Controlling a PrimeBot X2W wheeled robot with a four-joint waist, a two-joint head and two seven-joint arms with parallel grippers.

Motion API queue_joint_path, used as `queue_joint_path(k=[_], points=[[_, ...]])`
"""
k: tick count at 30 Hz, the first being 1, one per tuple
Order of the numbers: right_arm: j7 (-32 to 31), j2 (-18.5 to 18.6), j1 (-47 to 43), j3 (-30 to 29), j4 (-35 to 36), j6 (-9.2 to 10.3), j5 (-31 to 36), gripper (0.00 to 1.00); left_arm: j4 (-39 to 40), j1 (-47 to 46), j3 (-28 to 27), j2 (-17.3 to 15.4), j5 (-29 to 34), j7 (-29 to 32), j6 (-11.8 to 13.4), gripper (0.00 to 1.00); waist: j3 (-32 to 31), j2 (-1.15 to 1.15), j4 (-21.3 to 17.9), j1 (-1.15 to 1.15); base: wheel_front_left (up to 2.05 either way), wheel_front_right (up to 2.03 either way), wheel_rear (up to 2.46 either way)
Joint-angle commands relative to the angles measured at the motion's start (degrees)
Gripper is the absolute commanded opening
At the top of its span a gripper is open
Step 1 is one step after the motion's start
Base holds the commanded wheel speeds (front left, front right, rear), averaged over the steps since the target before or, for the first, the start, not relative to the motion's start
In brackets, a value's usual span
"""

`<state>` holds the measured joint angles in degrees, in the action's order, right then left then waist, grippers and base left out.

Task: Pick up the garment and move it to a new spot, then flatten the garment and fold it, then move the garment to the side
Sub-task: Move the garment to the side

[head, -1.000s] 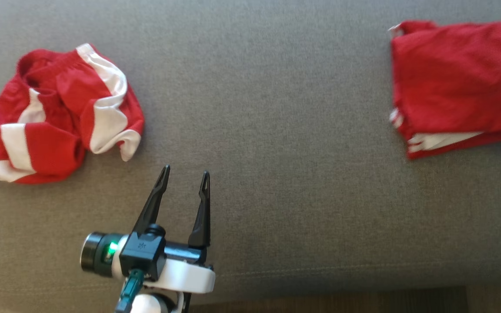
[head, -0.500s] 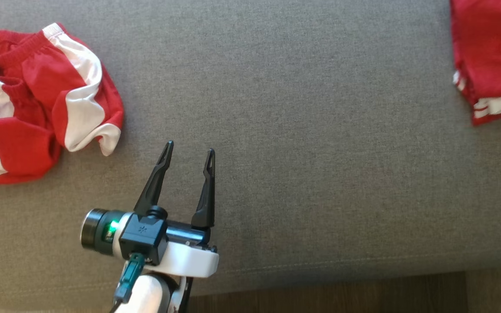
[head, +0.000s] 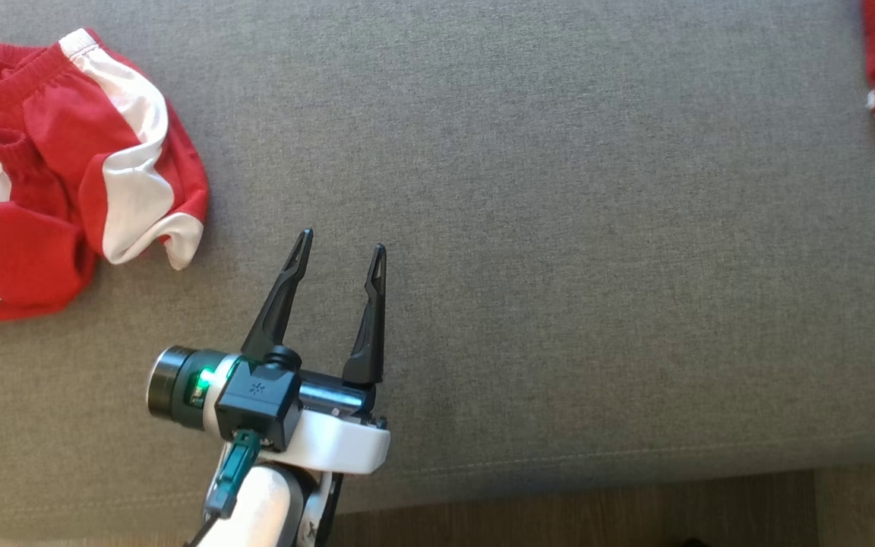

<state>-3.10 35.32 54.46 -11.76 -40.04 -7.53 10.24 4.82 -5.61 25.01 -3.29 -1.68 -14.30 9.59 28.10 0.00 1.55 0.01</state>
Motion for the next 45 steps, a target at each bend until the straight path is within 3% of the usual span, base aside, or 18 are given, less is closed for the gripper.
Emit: queue_joint_path(k=[1, 6, 7, 8, 9, 15, 18, 24, 30, 34, 40, 45], points=[[-0.5, 1.9, -1.5, -0.8, 3.2, 0.04, 0.9, 0.0, 1.5, -0.7, -1.6, 0.4, -0.3, -0.7, 0.3, 1.0, 0.0, 0.0, -0.1, -0.01, 0.0, 0.0, 0.0], [-1.8, 1.1, -2.6, -2.1, 5.6, 0.04, 2.4, 0.0, 1.3, -1.0, -2.0, 0.4, -0.5, -0.7, 0.0, 1.0, 0.1, 0.0, -0.3, -0.01, 0.0, 0.0, 0.0], [-2.2, 0.8, -2.7, -2.8, 6.0, 0.04, 2.7, 0.1, 1.2, -1.1, -2.0, 0.4, -0.5, -0.7, -0.1, 1.0, 0.1, 0.0, -0.3, -0.01, 0.0, 0.0, 0.0], [-2.5, 0.5, -2.9, -3.2, 6.4, 0.04, 3.2, 0.78, 1.1, -1.3, -2.1, 0.4, -0.5, -0.7, -0.2, 1.0, 0.1, 0.0, -0.3, -0.01, 0.0, 0.0, 0.0], [-2.5, 0.2, -3.2, -3.7, 6.8, 0.04, 3.8, 1.0, 1.1, -1.4, -2.1, 0.4, -0.6, -0.7, -0.3, 1.0, 0.0, 0.0, -0.4, -0.01, 0.0, 0.0, 0.0], [-0.6, -2.9, -4.9, -5.1, 9.3, 0.04, 7.8, 1.0, 0.5, -1.2, -2.9, 0.4, -0.5, -0.7, -0.7, 1.0, -1.5, 0.0, -0.4, -0.01, 0.0, 0.0, 0.0], [1.5, -7.1, -6.0, -4.2, 10.7, 0.04, 8.2, 1.0, 0.2, -0.7, -3.6, 0.3, -0.4, -0.7, -0.9, 1.0, -3.4, 0.0, -0.6, -0.01, 0.0, 0.0, 0.0], [8.2, -19.8, -12.1, 2.1, 10.9, 0.04, -0.4, 1.0, -0.4, 1.8, -5.8, 0.3, -0.7, -0.7, -0.8, 1.0, -9.6, 0.0, -1.6, -0.01, 0.0, 0.0, 0.0], [16.4, -28.3, -21.8, 9.4, 9.9, 0.04, -9.4, 1.0, -1.8, 5.4, -8.1, 0.3, -2.4, -0.7, -0.4, 1.0, -16.6, 0.0, -1.6, -0.01, 0.0, 0.0, 0.0], [18.0, -30.5, -29.0, 14.4, 13.4, 0.04, -14.6, 1.0, -2.3, 8.0, -9.8, 0.3, -3.4, -0.7, 0.0, 1.0, -20.4, 0.0, -1.2, -0.01, 0.0, 0.0, 0.0], [18.1, -32.0, -42.0, 13.4, 27.6, 0.04, -17.6, 1.0, -1.0, 11.3, -12.9, 0.4, -4.4, -0.7, 0.2, 1.0, -24.1, 0.0, -0.6, -0.01, 0.0, 0.0, 0.0], [18.1, -32.4, -50.2, 12.4, 32.1, 0.04, -17.2, 1.0, 0.4, 14.5, -14.2, 0.4, -3.7, -0.7, -0.7, 1.0, -27.3, 0.0, -0.6, -0.01, 0.0, 0.0, 0.0]])
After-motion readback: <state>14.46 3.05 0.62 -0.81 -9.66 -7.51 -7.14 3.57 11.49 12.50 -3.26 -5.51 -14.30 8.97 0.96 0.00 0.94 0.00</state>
